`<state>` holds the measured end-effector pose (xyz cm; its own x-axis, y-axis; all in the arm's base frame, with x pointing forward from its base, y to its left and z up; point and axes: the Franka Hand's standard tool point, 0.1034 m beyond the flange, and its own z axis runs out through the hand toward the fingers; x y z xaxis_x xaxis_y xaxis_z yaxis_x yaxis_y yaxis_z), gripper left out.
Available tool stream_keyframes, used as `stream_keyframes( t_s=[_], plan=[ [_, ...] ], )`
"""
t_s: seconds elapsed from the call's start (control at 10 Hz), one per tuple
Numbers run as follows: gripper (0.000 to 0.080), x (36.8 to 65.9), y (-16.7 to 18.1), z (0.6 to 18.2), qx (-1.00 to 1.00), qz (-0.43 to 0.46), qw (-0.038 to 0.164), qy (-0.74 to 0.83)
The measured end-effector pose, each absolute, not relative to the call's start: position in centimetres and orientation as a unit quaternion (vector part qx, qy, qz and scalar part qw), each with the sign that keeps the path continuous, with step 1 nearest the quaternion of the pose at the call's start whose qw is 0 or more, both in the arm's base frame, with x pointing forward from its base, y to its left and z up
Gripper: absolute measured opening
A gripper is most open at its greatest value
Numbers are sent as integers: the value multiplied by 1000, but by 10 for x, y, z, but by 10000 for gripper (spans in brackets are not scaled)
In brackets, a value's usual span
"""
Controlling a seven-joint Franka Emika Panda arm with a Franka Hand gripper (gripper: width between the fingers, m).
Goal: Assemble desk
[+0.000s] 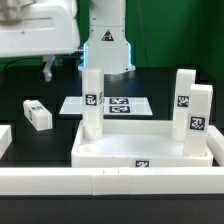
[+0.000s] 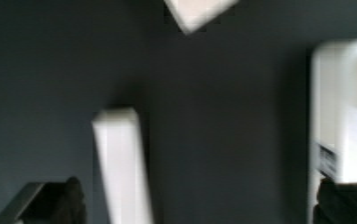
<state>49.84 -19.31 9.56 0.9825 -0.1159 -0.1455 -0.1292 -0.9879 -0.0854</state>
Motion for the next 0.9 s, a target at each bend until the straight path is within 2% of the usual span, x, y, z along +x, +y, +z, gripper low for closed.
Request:
stream_keyframes(
  t_s=[0.2, 0.4, 0.9],
  plan=[
    [648, 478, -196, 79, -985, 138, 69, 70],
    [648, 474, -192, 75, -975, 193, 83, 68],
    [648, 458, -199, 63, -932, 347, 87, 60]
  ],
)
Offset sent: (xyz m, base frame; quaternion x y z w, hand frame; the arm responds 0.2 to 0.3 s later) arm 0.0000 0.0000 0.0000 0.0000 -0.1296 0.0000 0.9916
